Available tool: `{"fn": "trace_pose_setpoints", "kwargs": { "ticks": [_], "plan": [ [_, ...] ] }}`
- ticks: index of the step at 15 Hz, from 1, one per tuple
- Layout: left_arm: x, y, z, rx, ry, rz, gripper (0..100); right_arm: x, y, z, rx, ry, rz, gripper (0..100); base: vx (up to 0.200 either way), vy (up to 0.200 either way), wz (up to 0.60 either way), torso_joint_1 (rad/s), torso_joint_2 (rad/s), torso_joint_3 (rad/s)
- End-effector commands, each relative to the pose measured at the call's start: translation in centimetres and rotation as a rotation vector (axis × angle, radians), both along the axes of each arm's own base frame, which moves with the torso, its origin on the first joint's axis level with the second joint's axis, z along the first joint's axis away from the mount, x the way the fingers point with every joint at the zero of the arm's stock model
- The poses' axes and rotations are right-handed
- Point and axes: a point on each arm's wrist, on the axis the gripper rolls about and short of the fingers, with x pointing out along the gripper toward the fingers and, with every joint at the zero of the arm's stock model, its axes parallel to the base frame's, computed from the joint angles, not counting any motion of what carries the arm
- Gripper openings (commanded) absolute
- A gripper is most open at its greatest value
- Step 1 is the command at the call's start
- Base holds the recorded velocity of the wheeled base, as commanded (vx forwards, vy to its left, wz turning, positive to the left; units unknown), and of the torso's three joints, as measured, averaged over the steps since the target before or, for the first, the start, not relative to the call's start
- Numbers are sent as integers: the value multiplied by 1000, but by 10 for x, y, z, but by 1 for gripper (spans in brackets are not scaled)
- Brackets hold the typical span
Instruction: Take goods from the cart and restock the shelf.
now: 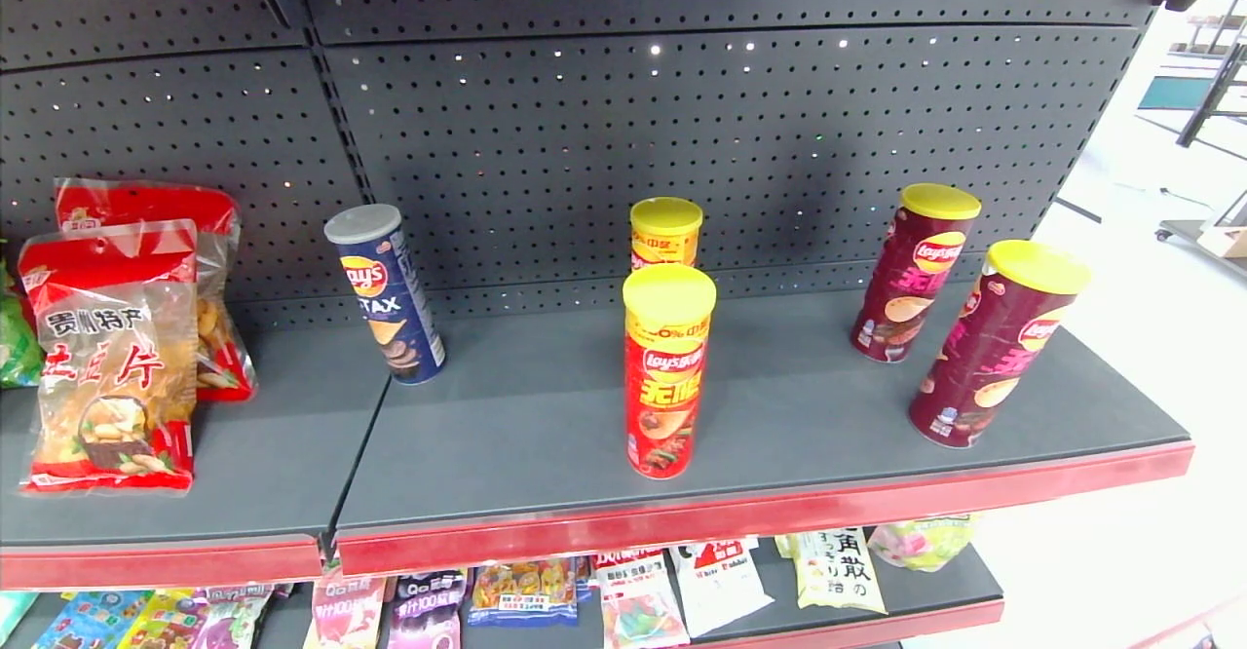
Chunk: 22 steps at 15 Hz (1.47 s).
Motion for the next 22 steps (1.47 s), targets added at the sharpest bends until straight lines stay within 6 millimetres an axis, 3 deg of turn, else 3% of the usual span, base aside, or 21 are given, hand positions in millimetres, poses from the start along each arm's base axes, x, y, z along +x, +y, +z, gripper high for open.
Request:
{"fn": "trace_pose_setpoints", "kwargs": {
  "ticks": [1, 12, 22],
  "plan": [
    [2, -3, -7, 34, 39, -153, 100, 0, 0, 0, 0, 0, -1, 100, 0, 0, 0, 0, 0, 0],
    [2, -4, -12, 44, 85, -181, 100, 0, 0, 0, -1, 0, 1, 100, 0, 0, 0, 0, 0, 0],
    [2, -4, -11, 44, 87, -181, 100, 0, 0, 0, -1, 0, 1, 100, 0, 0, -600, 3, 1, 2]
  ]
}}
